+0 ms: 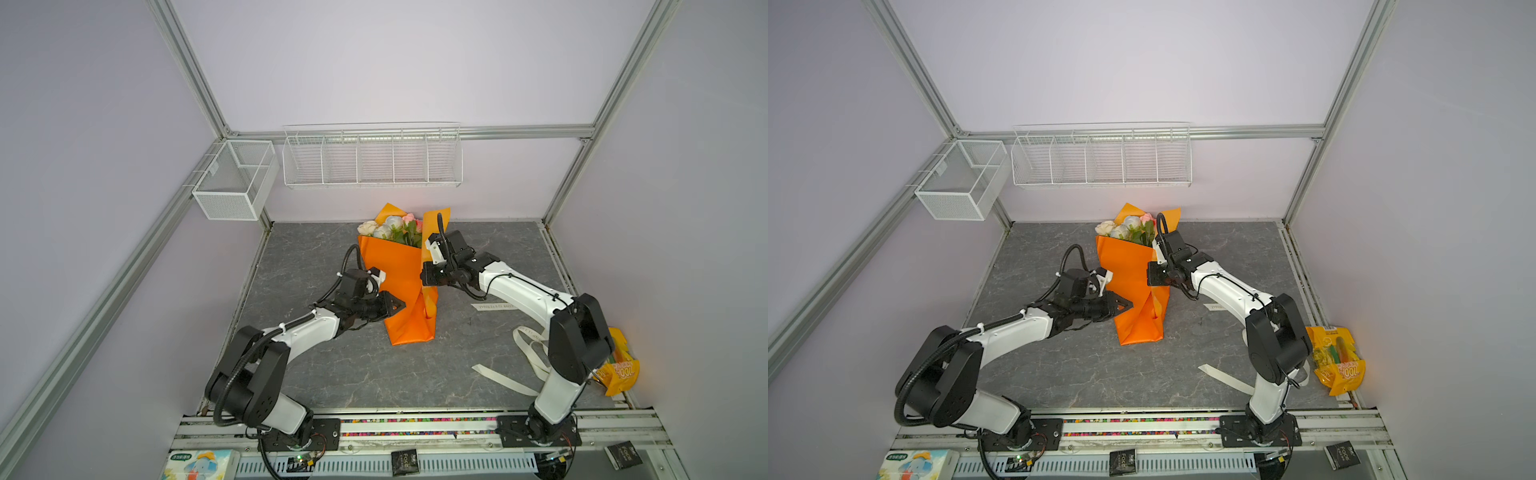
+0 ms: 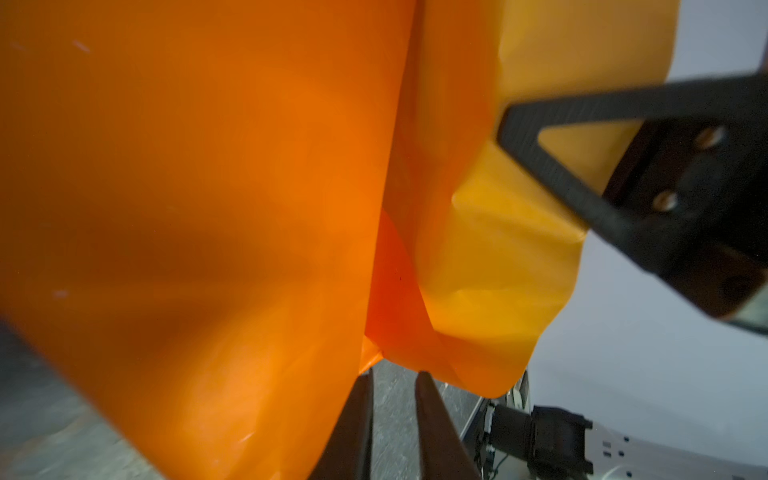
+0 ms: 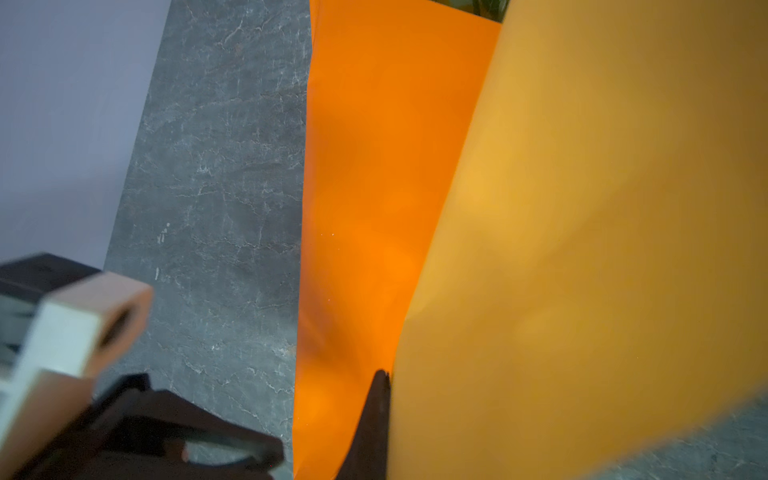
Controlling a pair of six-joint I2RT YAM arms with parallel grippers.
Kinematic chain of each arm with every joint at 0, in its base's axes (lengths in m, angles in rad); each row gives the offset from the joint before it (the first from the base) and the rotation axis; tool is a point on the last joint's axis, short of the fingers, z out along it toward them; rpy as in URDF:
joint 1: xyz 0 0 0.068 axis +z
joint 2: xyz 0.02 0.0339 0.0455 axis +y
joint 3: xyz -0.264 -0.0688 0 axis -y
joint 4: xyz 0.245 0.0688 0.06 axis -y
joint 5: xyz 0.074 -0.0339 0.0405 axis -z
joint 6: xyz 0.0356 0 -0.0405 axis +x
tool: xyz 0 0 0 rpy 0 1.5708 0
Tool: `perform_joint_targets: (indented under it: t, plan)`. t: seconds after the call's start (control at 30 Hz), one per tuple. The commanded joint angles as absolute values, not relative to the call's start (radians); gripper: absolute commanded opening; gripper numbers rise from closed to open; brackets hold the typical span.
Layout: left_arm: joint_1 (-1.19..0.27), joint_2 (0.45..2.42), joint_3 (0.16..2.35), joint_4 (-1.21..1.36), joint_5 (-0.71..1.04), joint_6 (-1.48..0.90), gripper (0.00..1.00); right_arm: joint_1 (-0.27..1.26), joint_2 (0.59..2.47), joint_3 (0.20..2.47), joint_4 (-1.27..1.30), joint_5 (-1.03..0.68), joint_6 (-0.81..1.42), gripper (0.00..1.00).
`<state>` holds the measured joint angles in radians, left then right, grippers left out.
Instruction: Tie the bouquet of fake flowers
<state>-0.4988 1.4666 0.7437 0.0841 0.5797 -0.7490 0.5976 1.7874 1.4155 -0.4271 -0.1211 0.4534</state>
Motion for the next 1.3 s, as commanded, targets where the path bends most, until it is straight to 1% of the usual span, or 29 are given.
perform_joint_targets:
  t: [0.0, 0.07, 0.1, 0.2, 0.27, 0.37, 0.43, 0.67, 0.73, 0.8, 0.9, 0.97, 1.0, 1.07, 1.13, 1.17, 1.27]
  plan:
    - [-0.448, 1.423, 0.724, 0.046, 0.518, -0.767, 0.22, 0.627, 1.820, 1.473, -0.496, -0.073, 0.423, 0.06]
    - [-0.434, 1.455, 0.725, 0.057, 0.548, -0.767, 0.25, 0.639, 1.837, 1.494, -0.517, -0.056, 0.423, 0.06]
    - [-0.435, 1.486, 0.732, 0.067, 0.586, -0.768, 0.25, 0.642, 1.839, 1.493, -0.510, -0.056, 0.426, 0.06]
    - [-0.445, 1.600, 0.751, 0.133, 0.705, -0.808, 0.20, 0.648, 1.862, 1.516, -0.511, -0.086, 0.443, 0.07]
    - [-0.451, 1.647, 0.720, 0.227, 0.722, -0.867, 0.19, 0.666, 1.881, 1.541, -0.516, -0.085, 0.444, 0.07]
    - [-0.450, 1.672, 0.675, 0.321, 0.702, -0.926, 0.18, 0.696, 1.920, 1.588, -0.534, -0.074, 0.445, 0.07]
    - [-0.449, 1.650, 0.650, 0.362, 0.677, -0.948, 0.18, 0.711, 1.953, 1.623, -0.547, -0.077, 0.451, 0.07]
    - [-0.448, 1.551, 0.658, 0.234, 0.587, -0.875, 0.21, 0.754, 2.061, 1.736, -0.616, -0.062, 0.460, 0.09]
    - [-0.448, 1.503, 0.643, 0.196, 0.535, -0.866, 0.29, 0.755, 2.072, 1.740, -0.619, -0.067, 0.467, 0.09]
    - [-0.440, 1.450, 0.626, 0.160, 0.484, -0.862, 0.33, 0.758, 2.077, 1.735, -0.605, -0.074, 0.469, 0.09]
    - [-0.421, 1.355, 0.596, 0.135, 0.427, -0.873, 0.42, 0.757, 2.091, 1.743, -0.601, -0.100, 0.462, 0.10]
    - [-0.402, 1.298, 0.598, 0.075, 0.374, -0.873, 0.54, 0.758, 2.101, 1.744, -0.591, -0.123, 0.468, 0.10]
    - [-0.386, 1.280, 0.598, 0.056, 0.361, -0.875, 0.54, 0.757, 2.107, 1.747, -0.588, -0.135, 0.468, 0.11]
    - [-0.338, 1.248, 0.598, 0.062, 0.377, -0.893, 0.57, 0.758, 2.115, 1.748, -0.585, -0.146, 0.474, 0.13]
    - [-0.301, 1.245, 0.599, 0.123, 0.421, -0.912, 0.60, 0.759, 2.115, 1.732, -0.558, -0.167, 0.475, 0.15]
    - [-0.283, 1.258, 0.611, 0.149, 0.454, -0.925, 0.61, 0.759, 2.113, 1.724, -0.540, -0.180, 0.477, 0.15]
    - [-0.264, 1.332, 0.662, 0.209, 0.533, -0.959, 0.65, 0.761, 2.118, 1.701, -0.490, -0.218, 0.489, 0.22]
